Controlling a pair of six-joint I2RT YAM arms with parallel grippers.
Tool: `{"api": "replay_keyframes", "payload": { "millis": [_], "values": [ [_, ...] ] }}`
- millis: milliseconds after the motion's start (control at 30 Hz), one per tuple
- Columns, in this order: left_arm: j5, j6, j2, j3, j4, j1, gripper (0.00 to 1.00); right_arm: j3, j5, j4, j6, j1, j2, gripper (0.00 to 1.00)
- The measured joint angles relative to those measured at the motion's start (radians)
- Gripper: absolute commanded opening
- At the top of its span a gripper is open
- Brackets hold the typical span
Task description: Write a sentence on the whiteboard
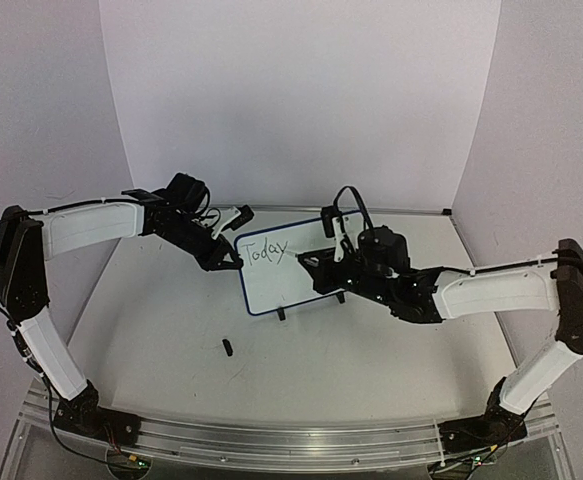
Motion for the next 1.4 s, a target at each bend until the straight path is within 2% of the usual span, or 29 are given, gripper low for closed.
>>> {"api": "replay_keyframes", "payload": {
  "millis": [133, 367, 667, 1400],
  "values": [
    [0.000, 0.000, 0.000, 0.000, 0.000, 0.000, 0.00, 0.010, 0.055, -0.001, -0.019, 0.000, -0.039, 0.00],
    [-0.001, 0.000, 0.000, 0.000, 0.000, -0.002, 0.00, 0.045, 0.120, -0.020, -0.037, 0.000, -0.011, 0.00],
    [-0.002, 0.000, 0.000, 0.000, 0.000, -0.002, 0.00, 0.076, 0.136, -0.027, -0.046, 0.000, 0.044, 0.00],
    [-0.002, 0.000, 0.000, 0.000, 0.001, -0.002, 0.00, 0.088, 0.200, -0.030, -0.047, 0.002, 0.056, 0.00]
  ]
}}
